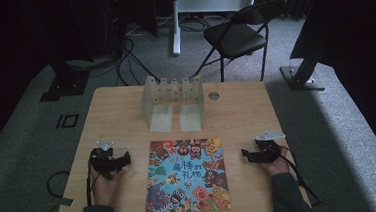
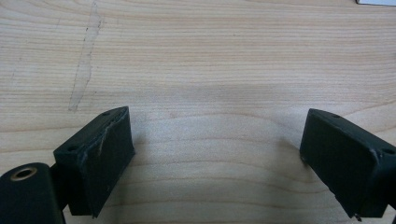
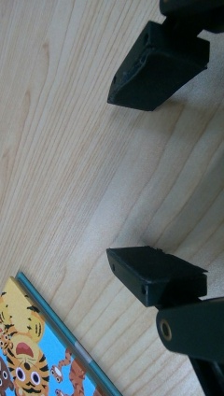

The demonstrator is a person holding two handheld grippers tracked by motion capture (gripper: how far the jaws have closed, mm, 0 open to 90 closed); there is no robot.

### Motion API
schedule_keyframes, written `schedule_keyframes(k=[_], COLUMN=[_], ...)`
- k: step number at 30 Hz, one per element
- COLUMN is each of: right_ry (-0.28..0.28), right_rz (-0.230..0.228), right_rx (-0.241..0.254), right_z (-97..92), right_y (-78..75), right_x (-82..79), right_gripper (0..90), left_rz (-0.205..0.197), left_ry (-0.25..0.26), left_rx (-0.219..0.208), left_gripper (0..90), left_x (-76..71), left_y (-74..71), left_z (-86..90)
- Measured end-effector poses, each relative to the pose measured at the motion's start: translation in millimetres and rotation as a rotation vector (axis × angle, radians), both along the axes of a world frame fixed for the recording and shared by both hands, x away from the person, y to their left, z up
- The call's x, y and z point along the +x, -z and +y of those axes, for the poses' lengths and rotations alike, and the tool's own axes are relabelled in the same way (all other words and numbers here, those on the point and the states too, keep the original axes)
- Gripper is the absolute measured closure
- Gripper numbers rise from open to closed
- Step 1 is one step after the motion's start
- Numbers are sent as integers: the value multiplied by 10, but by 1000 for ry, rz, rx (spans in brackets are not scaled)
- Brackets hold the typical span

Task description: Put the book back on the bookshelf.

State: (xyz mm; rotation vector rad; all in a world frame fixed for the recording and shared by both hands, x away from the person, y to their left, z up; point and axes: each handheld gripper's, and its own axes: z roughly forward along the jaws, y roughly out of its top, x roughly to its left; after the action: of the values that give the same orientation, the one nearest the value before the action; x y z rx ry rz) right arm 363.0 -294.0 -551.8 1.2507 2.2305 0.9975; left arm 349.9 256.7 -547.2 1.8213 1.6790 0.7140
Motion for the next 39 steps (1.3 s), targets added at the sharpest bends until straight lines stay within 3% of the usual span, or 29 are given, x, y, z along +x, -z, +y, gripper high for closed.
schedule_keyframes(k=[18,26,39], right_ry=[1,22,-5], right_rz=[4,19,-49], right_rx=[-5,-19,-44], right_z=[12,9,113], right_y=[1,-30,-218], right_x=[1,9,-72], right_gripper=[188,229,268], left_rz=[1,1,1], left_ry=[16,36,42], left_rx=[0,-2,-1], left_gripper=[96,96,96], left_x=[5,7,9], left_y=[0,0,0], left_z=[3,-2,-1])
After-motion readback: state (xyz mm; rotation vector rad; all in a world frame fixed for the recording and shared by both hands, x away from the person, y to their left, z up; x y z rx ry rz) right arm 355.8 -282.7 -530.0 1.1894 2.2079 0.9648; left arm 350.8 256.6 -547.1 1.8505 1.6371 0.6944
